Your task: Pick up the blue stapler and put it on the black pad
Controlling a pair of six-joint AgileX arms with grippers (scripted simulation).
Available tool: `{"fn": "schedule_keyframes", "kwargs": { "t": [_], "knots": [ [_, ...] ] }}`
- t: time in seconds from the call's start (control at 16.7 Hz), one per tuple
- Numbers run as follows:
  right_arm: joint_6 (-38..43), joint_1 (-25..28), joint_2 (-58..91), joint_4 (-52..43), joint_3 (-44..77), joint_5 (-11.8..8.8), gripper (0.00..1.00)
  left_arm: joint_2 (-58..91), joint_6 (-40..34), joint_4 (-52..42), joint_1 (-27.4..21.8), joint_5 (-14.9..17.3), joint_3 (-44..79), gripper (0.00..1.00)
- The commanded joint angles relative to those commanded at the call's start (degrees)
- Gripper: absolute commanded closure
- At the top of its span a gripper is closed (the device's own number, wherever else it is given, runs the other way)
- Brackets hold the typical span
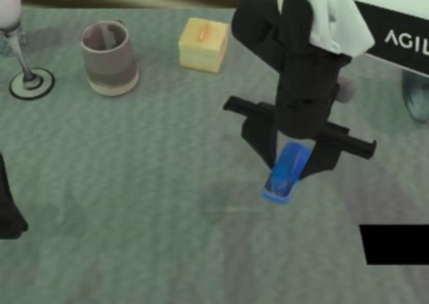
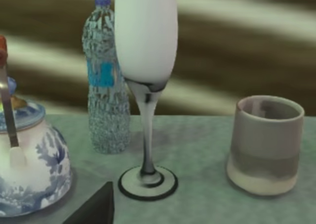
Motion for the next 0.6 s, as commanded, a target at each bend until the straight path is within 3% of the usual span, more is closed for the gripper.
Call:
{"fn": "schedule_keyframes", "kwargs": {
  "t": [0.24, 0.6],
  "knots": [
    [-20.11, -2.42, -3.22, -2.43, -3.81, -2.22, 1.0, 0.0, 0.0, 0.0, 0.0, 0.0, 0.0, 0.0],
    [-60.17, -7.9, -10.34, -3.88, -13.57, -4.07, 1.0, 0.0, 0.0, 0.0, 0.0, 0.0, 0.0, 0.0]
  ]
}}
